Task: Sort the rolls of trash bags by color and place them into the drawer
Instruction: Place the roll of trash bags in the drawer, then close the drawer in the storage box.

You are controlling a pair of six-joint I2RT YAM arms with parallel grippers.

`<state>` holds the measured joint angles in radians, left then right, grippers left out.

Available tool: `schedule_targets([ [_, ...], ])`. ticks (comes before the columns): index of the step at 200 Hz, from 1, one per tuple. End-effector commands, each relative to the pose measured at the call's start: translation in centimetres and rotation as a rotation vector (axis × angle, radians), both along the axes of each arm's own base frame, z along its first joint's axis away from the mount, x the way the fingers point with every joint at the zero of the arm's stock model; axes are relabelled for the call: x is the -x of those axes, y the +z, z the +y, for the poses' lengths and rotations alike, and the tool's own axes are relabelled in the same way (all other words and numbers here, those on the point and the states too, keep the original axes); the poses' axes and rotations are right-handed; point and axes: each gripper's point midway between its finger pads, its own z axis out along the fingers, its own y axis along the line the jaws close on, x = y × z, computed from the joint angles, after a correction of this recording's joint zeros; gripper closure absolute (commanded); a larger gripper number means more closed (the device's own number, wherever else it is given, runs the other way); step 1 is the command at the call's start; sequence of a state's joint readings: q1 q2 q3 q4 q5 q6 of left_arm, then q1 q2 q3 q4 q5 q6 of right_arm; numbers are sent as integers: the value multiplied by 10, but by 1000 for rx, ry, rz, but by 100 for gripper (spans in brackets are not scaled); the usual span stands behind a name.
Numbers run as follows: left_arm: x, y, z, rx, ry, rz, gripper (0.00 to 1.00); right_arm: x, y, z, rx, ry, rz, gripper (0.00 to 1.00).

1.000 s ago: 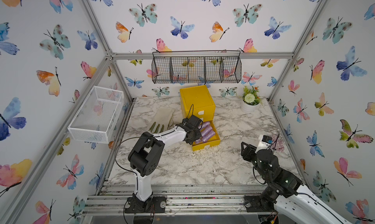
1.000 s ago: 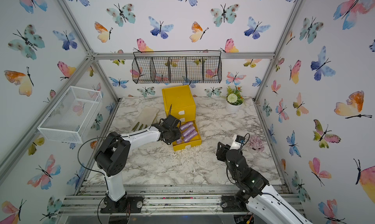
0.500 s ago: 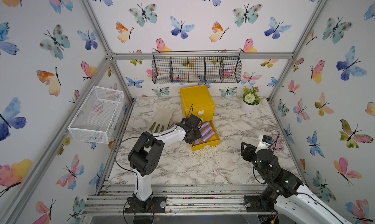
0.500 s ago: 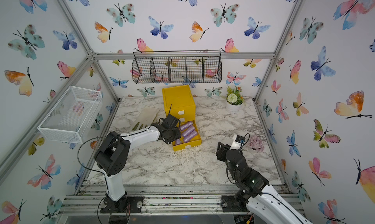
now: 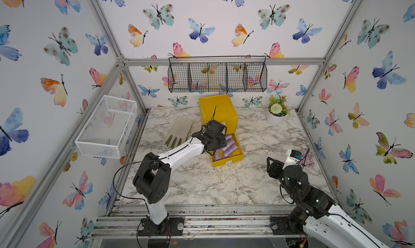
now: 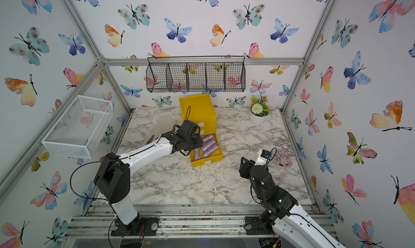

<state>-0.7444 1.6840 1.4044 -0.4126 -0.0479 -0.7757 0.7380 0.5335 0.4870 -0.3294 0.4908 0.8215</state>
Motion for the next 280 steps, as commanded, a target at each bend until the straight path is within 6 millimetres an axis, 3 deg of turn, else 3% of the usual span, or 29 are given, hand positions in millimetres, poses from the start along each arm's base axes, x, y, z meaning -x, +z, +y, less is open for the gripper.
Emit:
schedule_targets([
  [1,15,67,14,-35,-65,-186,57,-1,4,1,-17,-3,9,49],
  [25,14,113,42,-71,-57,-350,51,-4,3,13,-35,41,16,49],
  [51,-6,140,83,-125,-39,-403,49,-7,5,32,-40,122,16,48],
  [79,-45,146,135,-96,2,-393,49,-7,3,67,-103,278,2,47],
  [101,-72,137,153,-27,-13,-348,48,-6,-9,90,-175,357,38,46],
  [136,-102,124,145,3,-77,-297,45,-4,-25,109,-211,425,107,44],
  [161,-116,118,136,12,-113,-287,45,-3,-37,109,-227,415,132,44],
  [194,-138,96,136,-26,-104,-216,46,0,-52,109,-274,403,161,44],
  [244,-158,73,131,-35,-95,-152,47,1,-74,116,-289,409,222,44],
  [266,-162,76,130,-43,-92,-161,47,2,-79,118,-292,417,233,44],
  [269,-166,64,129,-48,-94,-139,47,2,-80,118,-291,417,234,44],
  [280,-167,60,128,-48,-96,-134,47,2,-84,118,-289,417,242,44],
])
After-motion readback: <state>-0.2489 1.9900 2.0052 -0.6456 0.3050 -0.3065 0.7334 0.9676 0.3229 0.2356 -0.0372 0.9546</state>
